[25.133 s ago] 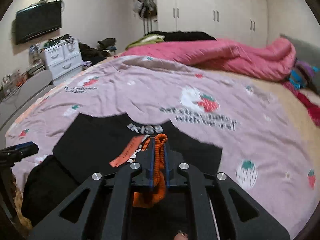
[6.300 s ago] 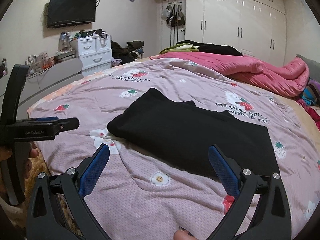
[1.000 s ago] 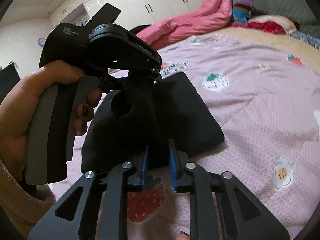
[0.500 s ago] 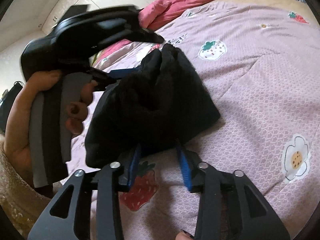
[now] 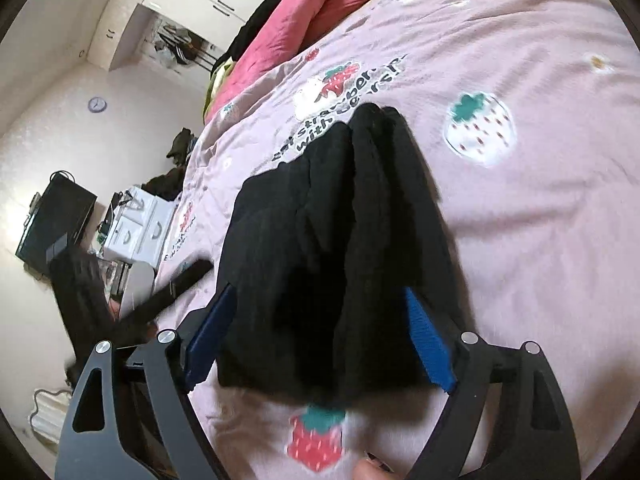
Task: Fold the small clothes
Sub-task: 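Lower the folded edge onto the sweater and open both grippers, then pinch the folded sweater edge with the right gripper and straighten it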
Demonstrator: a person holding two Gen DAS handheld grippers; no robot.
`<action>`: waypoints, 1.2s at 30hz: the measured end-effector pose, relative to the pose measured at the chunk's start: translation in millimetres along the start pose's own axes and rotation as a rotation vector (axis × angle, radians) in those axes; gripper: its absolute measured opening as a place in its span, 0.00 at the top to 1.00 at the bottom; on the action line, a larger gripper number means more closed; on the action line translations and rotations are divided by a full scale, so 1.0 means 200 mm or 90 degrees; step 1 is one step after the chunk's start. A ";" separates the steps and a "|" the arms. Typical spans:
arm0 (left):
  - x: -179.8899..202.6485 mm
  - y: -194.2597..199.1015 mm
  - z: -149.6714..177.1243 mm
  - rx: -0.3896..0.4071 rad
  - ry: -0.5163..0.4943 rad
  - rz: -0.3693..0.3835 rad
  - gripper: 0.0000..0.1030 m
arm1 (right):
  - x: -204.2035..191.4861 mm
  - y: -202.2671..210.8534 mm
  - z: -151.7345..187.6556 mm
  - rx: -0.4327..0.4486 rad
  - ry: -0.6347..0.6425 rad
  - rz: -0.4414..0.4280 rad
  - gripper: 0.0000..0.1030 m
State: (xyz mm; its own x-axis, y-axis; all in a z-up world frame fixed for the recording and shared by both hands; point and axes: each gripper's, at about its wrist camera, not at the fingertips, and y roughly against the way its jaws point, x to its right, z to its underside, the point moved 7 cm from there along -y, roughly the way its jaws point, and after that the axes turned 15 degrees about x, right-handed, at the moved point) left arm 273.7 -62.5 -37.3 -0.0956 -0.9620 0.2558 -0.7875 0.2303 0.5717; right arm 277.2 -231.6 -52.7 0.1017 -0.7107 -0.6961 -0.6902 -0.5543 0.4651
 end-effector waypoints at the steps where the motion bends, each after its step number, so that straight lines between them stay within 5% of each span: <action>1: 0.00 0.00 0.03 -0.002 0.000 -0.003 0.24 | 0.00 -0.02 -0.02 -0.008 0.003 0.000 0.20; 7: -0.02 -0.03 0.09 -0.009 -0.007 -0.013 0.23 | 0.04 -0.13 -0.05 -0.045 0.019 0.007 0.26; 9: -0.02 -0.04 0.09 -0.009 -0.004 -0.016 0.22 | 0.03 -0.14 -0.08 -0.041 0.030 0.002 0.40; 11: -0.01 -0.04 0.09 -0.010 0.001 -0.016 0.22 | 0.01 -0.15 -0.11 -0.031 0.069 0.011 0.82; 13: 0.01 -0.04 0.08 -0.007 0.001 -0.014 0.23 | -0.02 -0.10 -0.12 -0.016 0.122 0.008 0.92; 20: 0.12 -0.05 0.07 -0.004 -0.016 0.003 0.17 | -0.12 -0.03 -0.26 0.040 0.232 0.013 0.92; 26: 0.17 -0.08 0.11 -0.003 -0.065 -0.021 0.13 | 0.11 -0.17 -0.18 -0.018 0.183 0.079 0.91; 36: 0.14 -0.05 0.13 -0.009 -0.044 -0.017 0.11 | 0.15 -0.04 -0.14 0.004 0.135 0.090 0.70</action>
State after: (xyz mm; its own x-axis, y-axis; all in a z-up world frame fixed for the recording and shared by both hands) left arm 263.4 -96.6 -56.6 -0.1174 -0.9754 0.1864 -0.7816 0.2066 0.5886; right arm 305.4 -259.3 -62.1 0.1513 -0.8560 -0.4943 -0.7122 -0.4412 0.5460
